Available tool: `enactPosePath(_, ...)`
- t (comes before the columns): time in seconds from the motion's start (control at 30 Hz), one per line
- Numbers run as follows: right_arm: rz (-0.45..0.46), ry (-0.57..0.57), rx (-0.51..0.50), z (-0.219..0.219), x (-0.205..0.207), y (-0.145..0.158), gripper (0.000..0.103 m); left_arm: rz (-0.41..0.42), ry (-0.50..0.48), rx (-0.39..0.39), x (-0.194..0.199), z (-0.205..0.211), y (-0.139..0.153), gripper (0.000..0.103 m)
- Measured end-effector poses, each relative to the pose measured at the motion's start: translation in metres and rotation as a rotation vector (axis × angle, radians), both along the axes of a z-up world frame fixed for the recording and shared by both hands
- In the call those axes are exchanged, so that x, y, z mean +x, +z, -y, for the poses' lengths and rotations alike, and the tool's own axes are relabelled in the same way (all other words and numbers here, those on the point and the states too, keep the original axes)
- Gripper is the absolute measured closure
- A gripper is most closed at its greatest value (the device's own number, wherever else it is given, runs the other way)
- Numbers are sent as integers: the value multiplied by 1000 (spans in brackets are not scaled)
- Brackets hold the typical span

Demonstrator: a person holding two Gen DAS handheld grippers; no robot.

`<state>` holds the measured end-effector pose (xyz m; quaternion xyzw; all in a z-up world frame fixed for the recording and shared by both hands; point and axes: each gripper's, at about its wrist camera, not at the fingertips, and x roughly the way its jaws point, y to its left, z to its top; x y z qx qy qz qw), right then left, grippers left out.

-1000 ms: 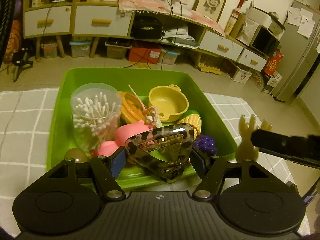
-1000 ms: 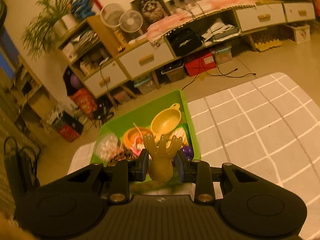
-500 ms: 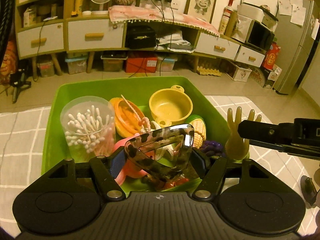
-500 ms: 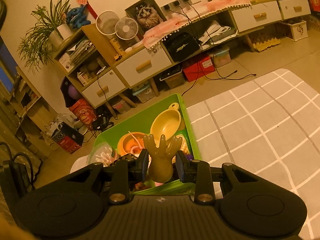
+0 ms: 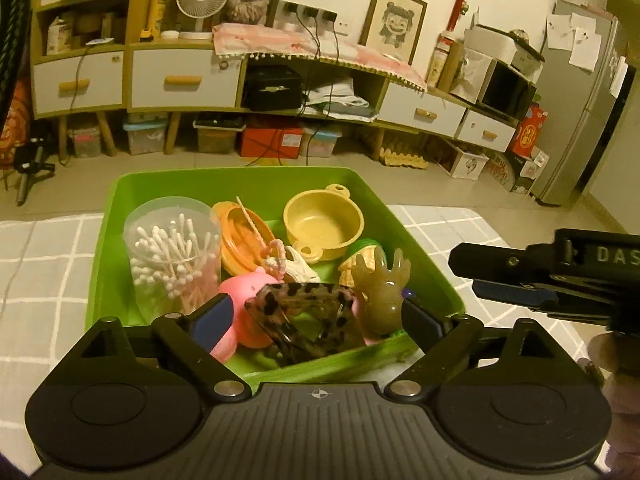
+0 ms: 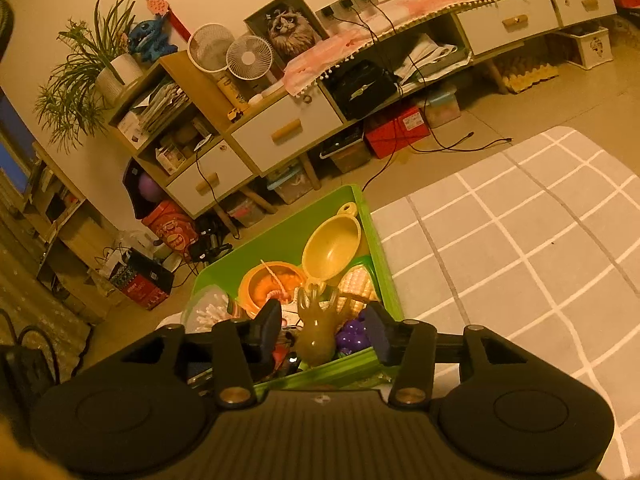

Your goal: Organize rigid objects

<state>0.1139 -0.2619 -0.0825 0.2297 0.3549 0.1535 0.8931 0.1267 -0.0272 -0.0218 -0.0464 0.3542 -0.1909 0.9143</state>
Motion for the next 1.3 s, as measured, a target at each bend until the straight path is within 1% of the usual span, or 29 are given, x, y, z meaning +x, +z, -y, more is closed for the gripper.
enactPosePath(0.13, -7, -11, -12, 3, -7, 3, 56, -4, 20, -2, -15, -5, 4, 6)
enactPosePath(0.27, -27, 1, -44, 2, -21, 6, 52, -25, 70, 3, -33, -13, 7, 3)
enactPosePath(0.33, -31, 14, -84, 0, -30, 8, 50, -44, 103, 6, -41, -18, 8, 2)
enactPosePath(0.4, -31, 21, -133, -5, -39, 12, 44, -62, 133, 3, -49, -23, 9, 2)
enactPosePath(0.47, -28, 29, -178, -10, -48, 16, 42, -85, 163, 10, -56, -27, 11, 2)
enactPosePath(0.6, -27, 48, -257, -19, -66, 23, 35, -114, 214, 37, -75, -34, 13, 2)
enactPosePath(0.7, -32, 62, -333, -27, -80, 25, 30, -138, 233, 62, -89, -37, 11, 2)
enactPosePath(0.8, -36, 78, -370, -31, -93, 22, 25, -163, 249, 104, -100, -41, 5, 2)
enactPosePath(0.9, -29, 87, -417, -35, -101, 17, 25, -171, 267, 137, -108, -46, -1, 2)
enactPosePath(1.03, -21, 87, -482, -39, -105, 11, 25, -171, 277, 150, -111, -49, 0, 2)
enactPosePath(1.3, -39, 103, -484, -42, -103, 8, 25, -148, 292, 144, -114, -49, 4, 2)
